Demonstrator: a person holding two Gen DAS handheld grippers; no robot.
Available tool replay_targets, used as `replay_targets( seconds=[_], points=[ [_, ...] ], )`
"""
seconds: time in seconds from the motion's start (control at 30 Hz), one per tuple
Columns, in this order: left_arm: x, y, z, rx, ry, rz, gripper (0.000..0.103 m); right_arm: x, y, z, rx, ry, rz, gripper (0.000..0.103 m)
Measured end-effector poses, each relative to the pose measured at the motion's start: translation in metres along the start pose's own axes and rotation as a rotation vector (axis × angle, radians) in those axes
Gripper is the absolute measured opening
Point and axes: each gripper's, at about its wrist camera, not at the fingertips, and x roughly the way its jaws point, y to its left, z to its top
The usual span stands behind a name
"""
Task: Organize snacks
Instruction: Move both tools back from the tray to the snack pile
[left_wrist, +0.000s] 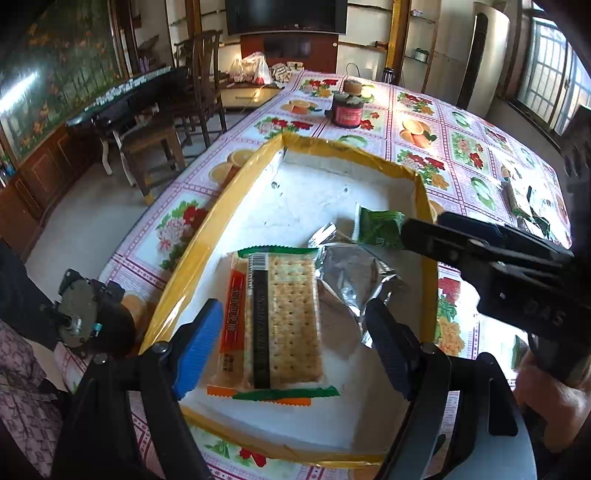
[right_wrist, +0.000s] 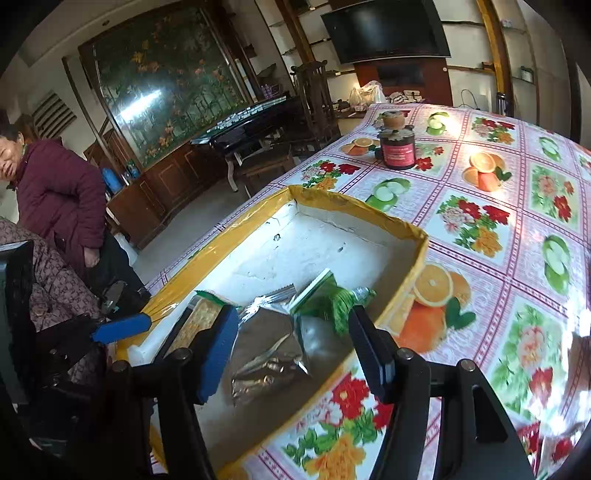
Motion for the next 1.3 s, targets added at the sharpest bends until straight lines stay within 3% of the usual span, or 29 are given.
replay_targets(
  seconds=[0.47,0.73,1.07,1.3],
  points=[
    [-0.024,-0.046,-0.008,0.09,-0.036,-0.012,0.083,-0.113,-0.033,-0.053,0.127,-0.175,-0.046,0.066],
    [-0.035,-0.074,-0.012,0.146,-0.052,-0.025,0.084,-0.157,-0.062,-0.082,0.204,-0.24,-0.08,0.068],
    [-0.041,-0.108,-0.023,0.2,-0.045,-0.056,0.084,-0.192,-0.093,-0.119,0.296,-0.278,-0.141,0.068],
    [-0.033,-0.141,-0.041,0.268,0.014,-0.131,0.085,-0.214,-0.107,-0.143,0.325,-0.262,-0.223,0.068]
  ],
)
